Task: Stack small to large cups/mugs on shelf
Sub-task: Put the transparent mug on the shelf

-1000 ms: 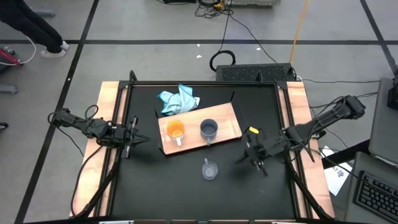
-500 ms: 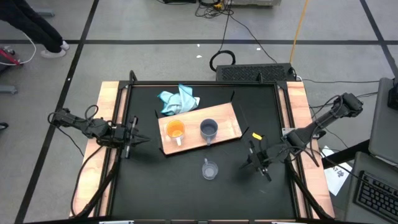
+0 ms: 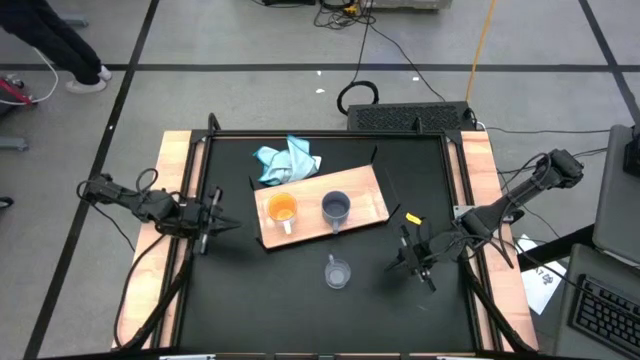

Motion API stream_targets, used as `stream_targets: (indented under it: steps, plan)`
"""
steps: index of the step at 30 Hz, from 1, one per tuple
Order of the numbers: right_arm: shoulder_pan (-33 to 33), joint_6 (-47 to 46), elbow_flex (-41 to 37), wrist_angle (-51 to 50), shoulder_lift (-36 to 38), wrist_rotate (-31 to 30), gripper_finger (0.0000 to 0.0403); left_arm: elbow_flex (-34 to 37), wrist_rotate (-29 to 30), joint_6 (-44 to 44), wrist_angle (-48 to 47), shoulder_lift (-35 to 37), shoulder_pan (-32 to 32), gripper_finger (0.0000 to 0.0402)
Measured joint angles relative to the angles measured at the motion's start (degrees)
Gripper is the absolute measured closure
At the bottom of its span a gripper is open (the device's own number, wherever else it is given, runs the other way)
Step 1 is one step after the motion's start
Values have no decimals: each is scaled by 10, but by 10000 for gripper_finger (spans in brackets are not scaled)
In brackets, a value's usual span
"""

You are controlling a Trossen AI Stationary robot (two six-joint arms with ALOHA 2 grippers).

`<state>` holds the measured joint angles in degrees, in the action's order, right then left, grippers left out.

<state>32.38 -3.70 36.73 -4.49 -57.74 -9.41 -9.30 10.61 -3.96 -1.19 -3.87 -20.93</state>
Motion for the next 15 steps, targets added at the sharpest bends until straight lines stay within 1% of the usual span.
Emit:
stream_targets:
  steps: [3,5,9,15]
  plan:
    - [0,0,0,0,0,0,403,-1,-67,15,38,-17,-3,369]
    - [0,2,0,0,0,0,403,0,-86,16,61,-37,-9,369]
    - [0,8,0,0,0,0,403,-1,-53,18,124,-95,-22,369]
    - [0,14,0,0,0,0,403,-28,-47,31,187,-197,-31,369]
